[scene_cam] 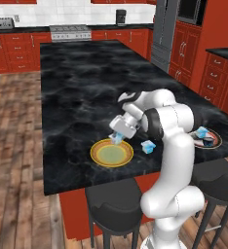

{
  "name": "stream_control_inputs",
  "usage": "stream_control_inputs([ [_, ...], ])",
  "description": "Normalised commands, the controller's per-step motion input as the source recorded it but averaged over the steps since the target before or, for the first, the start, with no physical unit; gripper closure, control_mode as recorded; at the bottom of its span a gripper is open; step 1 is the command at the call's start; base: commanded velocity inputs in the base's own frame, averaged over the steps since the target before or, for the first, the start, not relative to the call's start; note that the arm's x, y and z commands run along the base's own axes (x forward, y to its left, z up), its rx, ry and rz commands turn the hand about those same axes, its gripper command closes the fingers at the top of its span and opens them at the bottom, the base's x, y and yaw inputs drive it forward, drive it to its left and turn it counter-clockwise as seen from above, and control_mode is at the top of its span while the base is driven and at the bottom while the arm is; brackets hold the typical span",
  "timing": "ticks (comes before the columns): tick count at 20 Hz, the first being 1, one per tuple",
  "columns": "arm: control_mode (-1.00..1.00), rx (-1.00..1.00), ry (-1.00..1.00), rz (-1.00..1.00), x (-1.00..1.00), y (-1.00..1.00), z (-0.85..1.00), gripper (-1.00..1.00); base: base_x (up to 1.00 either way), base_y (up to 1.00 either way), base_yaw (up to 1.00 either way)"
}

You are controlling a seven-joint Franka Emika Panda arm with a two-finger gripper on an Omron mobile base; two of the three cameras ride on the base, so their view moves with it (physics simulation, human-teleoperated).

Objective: Place two yogurt containers on each plate.

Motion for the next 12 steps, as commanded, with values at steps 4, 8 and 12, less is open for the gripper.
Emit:
stream_control_inputs([
  [4,-1.00,0.15,0.00,0.09,-0.29,0.34,-0.34,1.00,0.00,0.00,0.00],
  [8,-1.00,0.04,-0.09,0.04,-0.03,0.33,-0.56,1.00,0.00,0.00,0.00],
  [12,-1.00,0.00,-0.11,0.01,-0.59,0.19,-0.02,1.00,0.00,0.00,0.00],
])
